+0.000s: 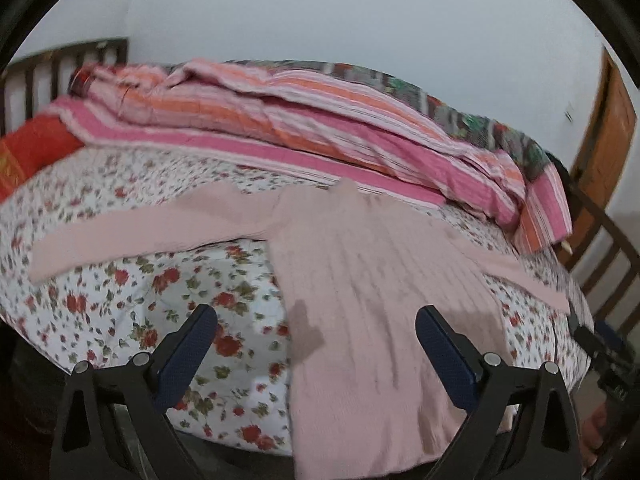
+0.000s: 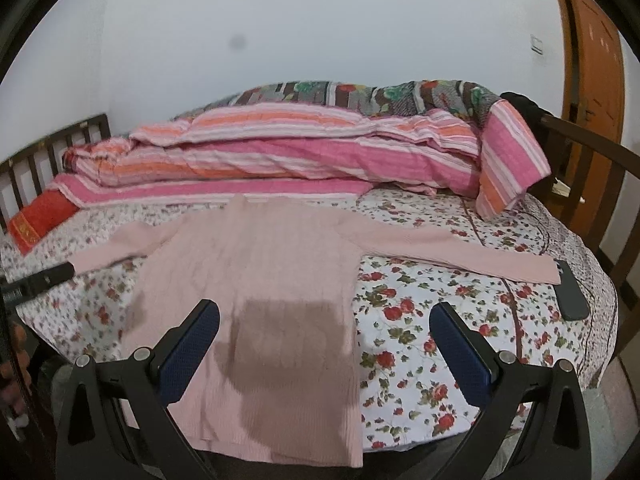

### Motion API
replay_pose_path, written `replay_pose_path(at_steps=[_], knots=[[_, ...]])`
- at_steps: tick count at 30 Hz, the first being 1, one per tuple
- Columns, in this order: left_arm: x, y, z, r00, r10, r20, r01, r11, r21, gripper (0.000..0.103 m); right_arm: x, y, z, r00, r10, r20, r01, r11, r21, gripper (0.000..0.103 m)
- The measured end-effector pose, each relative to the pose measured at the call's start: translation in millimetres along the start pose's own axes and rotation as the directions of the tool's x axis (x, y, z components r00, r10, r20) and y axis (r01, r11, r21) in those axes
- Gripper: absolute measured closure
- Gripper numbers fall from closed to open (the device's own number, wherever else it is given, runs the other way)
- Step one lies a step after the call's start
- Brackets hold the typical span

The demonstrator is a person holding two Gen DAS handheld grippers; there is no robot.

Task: Fold small clothes
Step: 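Grasp the cuff of the sleeve nearest the left tool with the left tool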

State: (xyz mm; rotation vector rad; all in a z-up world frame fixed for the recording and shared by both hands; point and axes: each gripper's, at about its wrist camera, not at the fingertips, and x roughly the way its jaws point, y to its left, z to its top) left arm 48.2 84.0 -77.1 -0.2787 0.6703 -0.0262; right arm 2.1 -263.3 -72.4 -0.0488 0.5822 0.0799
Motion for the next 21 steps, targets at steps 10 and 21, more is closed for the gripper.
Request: replay_pose_path(at_steps=[10,21], knots=[[50,100,8,0.997,0.043,-0.062,-0.054,0.98,-0.193,0.018,55,14,-3,0.989,0.103,-0.103,-0.104,0.995,0.002,0.006],[73,208,11,0.994,0.107,-0.012,-0.103,0.906,-0.411,0.026,79,34,-5,0.986,0.132,-0.1,-0.138,0.989,-0.046,0.009]])
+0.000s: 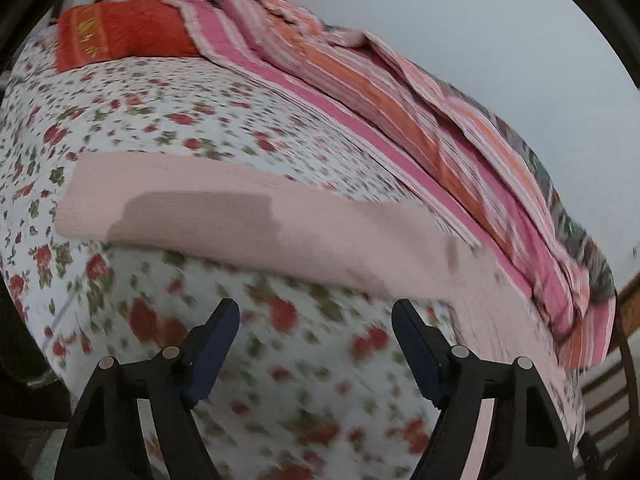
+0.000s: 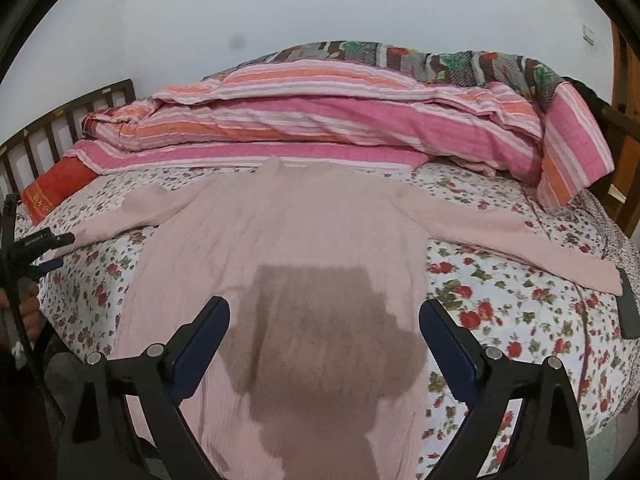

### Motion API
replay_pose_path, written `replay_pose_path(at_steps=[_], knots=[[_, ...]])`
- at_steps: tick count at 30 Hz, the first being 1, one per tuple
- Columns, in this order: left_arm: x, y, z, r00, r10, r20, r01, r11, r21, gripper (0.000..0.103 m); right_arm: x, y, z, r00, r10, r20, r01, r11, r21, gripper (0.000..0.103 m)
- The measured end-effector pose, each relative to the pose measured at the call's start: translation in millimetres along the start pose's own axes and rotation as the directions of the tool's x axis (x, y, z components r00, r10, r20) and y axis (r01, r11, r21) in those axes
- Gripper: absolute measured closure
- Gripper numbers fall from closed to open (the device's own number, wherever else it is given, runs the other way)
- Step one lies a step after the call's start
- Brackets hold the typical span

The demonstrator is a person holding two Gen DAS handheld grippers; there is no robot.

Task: Fold small clothes
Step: 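Grasp the cuff of the sleeve nearest the left tool with the left tool, then fold the held sleeve across the sweater body with the left tool and release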

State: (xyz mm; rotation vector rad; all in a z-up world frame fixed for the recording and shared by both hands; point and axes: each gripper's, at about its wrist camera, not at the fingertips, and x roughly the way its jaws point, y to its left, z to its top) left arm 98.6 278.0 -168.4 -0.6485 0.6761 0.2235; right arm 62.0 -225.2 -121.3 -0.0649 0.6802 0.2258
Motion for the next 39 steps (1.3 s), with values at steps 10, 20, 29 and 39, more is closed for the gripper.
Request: replay_pose_path(at_steps=[10,20,29,39], knots=[[15,63,24,0.997,0.071,0.042,-0.063,0.983,-0.173,0.039,32,0,-5,0.998,-0.003,-0.064,0.006,0.999,0.043,0.009],[18,75,49,0.963,0.256,0.081,-0.238,0.954,-0.185,0.089,39,-19,1,0.998,0.013,-0.06,-0.007,0.994,0.109,0.009],[-1,14,70,0.948,0.265,0.178,-0.266,0.964,-0.02,0.096,46,-43,29,1.0,0.019,-0.006,-0.018,0.991,0.134,0.009],[-8,-142,75,0.946,0.136,0.296,-0.21,0.949,0.236,0.096,53,-90,70,0.996,-0.057,0.063,0.046,0.987,0.154,0.009]])
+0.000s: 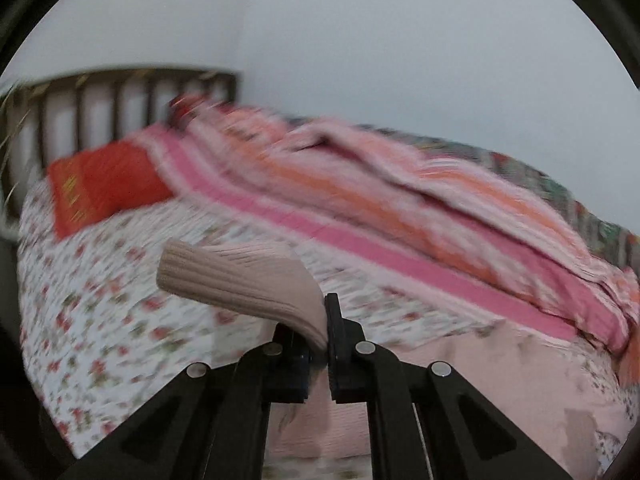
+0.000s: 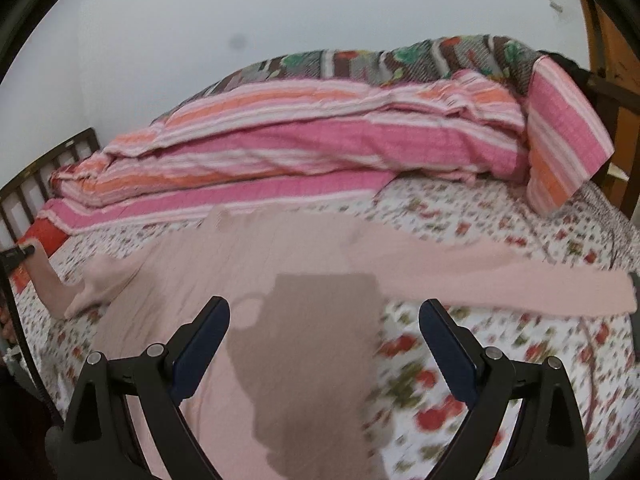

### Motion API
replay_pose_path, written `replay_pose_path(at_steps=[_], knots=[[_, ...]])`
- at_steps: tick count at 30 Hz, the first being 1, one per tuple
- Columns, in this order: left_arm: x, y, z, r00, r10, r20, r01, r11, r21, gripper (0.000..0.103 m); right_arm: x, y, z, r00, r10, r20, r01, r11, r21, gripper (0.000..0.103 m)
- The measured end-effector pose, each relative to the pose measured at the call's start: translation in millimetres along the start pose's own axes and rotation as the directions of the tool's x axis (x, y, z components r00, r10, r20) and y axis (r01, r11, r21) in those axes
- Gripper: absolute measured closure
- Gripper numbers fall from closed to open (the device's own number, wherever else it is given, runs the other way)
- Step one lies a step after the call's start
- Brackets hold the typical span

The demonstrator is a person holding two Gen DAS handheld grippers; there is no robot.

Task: Fold small clothes
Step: 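Fold the held sleeve across the sweater body with the left tool and release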

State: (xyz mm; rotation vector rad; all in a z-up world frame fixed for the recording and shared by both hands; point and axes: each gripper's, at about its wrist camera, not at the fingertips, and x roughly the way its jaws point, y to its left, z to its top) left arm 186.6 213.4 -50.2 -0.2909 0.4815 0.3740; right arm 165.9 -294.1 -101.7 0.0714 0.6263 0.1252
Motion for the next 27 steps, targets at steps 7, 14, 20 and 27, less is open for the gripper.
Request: replay_pose_path(at_steps=[7,14,20,27], knots=[[-4,-152,2,0.983,-0.184,-0.028,0.186,0.97,0.159,0.096,19,-72,-5,0.999,0.03,-0.025,-0.027,0.99,0.138,0.009],[1,-288,-53,0.939,-0.321,-0.128,0.344,0.897,0.278,0.096,27,-127,-24,0.998,0.058,-0.024,-0.049,0.962,0.27,0.009],[5,-371,-127,0.892,-0.359,-0.275,0.441,0.827,0.348,0.095,33,-148,-33,0.997,0.071,-0.039,-0.055,0.949,0.311,0.009],[14,-373,-161,0.823,-0.376,-0.427,0.519,0.803,0.293,0.062,36,-139,-31,0.999,0.023,-0.024,-0.016,0.966,0.258,0.009]])
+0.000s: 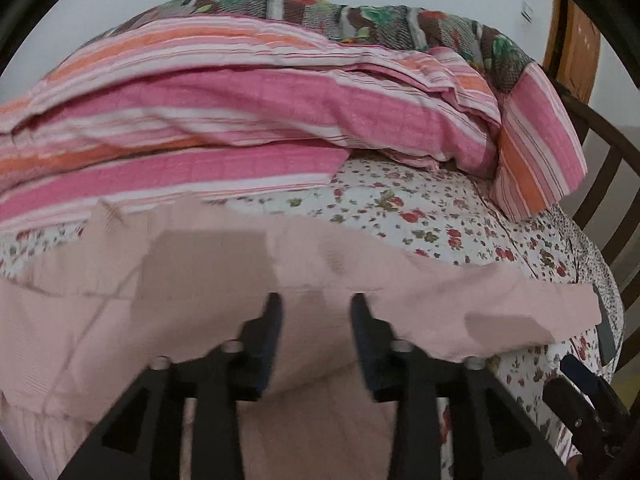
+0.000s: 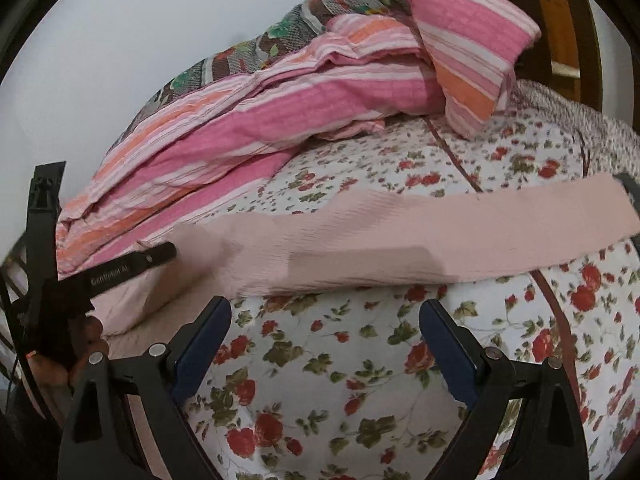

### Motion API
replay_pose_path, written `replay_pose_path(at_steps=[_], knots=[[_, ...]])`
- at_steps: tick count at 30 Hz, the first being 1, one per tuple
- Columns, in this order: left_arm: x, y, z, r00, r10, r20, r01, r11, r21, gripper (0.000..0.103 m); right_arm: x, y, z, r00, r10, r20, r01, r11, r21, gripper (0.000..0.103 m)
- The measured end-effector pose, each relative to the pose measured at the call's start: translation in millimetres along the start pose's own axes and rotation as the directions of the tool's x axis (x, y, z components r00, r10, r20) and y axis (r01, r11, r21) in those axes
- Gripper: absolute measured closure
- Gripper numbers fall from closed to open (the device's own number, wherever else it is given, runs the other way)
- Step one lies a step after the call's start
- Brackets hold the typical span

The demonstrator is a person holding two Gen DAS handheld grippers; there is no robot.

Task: Fold small clothes
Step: 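Fold the held sleeve across the sweater body with the left tool and release, then grasp the cuff of the other sleeve with the right tool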

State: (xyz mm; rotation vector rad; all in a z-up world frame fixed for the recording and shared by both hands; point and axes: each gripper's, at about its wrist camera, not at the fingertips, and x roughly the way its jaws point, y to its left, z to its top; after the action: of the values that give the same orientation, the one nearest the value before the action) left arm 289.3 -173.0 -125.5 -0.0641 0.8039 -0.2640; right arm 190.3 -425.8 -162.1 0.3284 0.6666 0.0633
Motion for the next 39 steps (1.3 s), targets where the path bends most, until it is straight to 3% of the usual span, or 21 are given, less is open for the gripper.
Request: replay_pose_path(at_steps=[4,8,14,16,20,23,24,25,26,28,30,31,32,34,35,37,39], knots=[[-25,37,-6,0.997,0.049,0.056,-0.047,0.999,-0.025,0.035,3,18,-2,1.0,0.022,0.009,-0.022,0.999,-0.044,0.009],[-58,101,-17,0.975,0.201,0.091,-0.197,0.979,-0.056,0.035,12,42,-5,0.999,0.042,0.004,-0.041,0.995,-0.089,0.009],[-85,217,-47,0.932,0.361,0.018,-0.351,0.917,-0.188,0.035,24,77,-12,0.997,0.069,-0.024,-0.071,0.986,-0.153,0.02],[-86,248,-55,0.936,0.351,-0.015,-0.343,0.906,-0.249,0.035,29,82,-17,0.994,0.098,-0.054,-0.106,0.981,-0.16,0.026],[-75,287,-59,0.958,0.286,-0.039,-0.283,0.904,-0.321,0.037,40,89,-24,0.997,0.045,-0.065,-0.057,0.98,-0.193,0.039],[-58,296,-55,0.981,0.193,-0.034,-0.192,0.909,-0.37,0.049,47,87,-28,0.995,0.042,-0.086,-0.057,0.982,-0.182,0.041],[-55,298,-54,0.984,0.177,-0.035,-0.177,0.908,-0.38,0.065,49,86,-28,0.995,0.039,-0.091,-0.054,0.983,-0.175,0.041],[-51,298,-53,0.988,0.152,-0.027,-0.151,0.913,-0.38,0.088,50,84,-29,0.995,0.035,-0.093,-0.051,0.984,-0.172,0.041],[-48,296,-52,0.992,0.128,-0.015,-0.124,0.923,-0.363,0.089,51,84,-29,0.995,0.03,-0.094,-0.046,0.984,-0.169,0.041],[-50,292,-49,0.986,0.167,0.019,-0.151,0.932,-0.33,0.09,52,84,-30,0.995,0.025,-0.092,-0.041,0.985,-0.17,0.041],[-55,297,-47,0.978,0.204,0.042,-0.178,0.921,-0.345,0.09,50,85,-30,0.996,0.019,-0.086,-0.034,0.984,-0.176,0.041],[-56,300,-49,0.981,0.19,0.038,-0.162,0.914,-0.372,0.089,49,85,-30,0.997,0.013,-0.082,-0.028,0.984,-0.177,0.041],[-53,303,-51,0.985,0.17,0.022,-0.148,0.911,-0.385,0.089,47,86,-30,0.997,0.007,-0.078,-0.021,0.984,-0.179,0.041],[-51,299,-52,0.979,0.203,0.005,-0.187,0.915,-0.358,0.078,41,85,-28,0.998,-0.003,-0.067,-0.009,0.985,-0.175,0.041],[-52,295,-51,0.971,0.239,0.002,-0.225,0.916,-0.334,0.075,33,82,-26,0.999,-0.002,-0.053,-0.007,0.986,-0.166,0.041],[-51,287,-47,0.954,0.301,-0.003,-0.289,0.912,-0.291,0.056,20,76,-18,0.999,-0.029,-0.025,0.025,0.988,-0.151,0.041],[-53,280,-46,0.941,0.338,0.004,-0.326,0.911,-0.251,0.045,9,66,-7,0.994,-0.104,-0.015,0.101,0.986,-0.136,0.041]])
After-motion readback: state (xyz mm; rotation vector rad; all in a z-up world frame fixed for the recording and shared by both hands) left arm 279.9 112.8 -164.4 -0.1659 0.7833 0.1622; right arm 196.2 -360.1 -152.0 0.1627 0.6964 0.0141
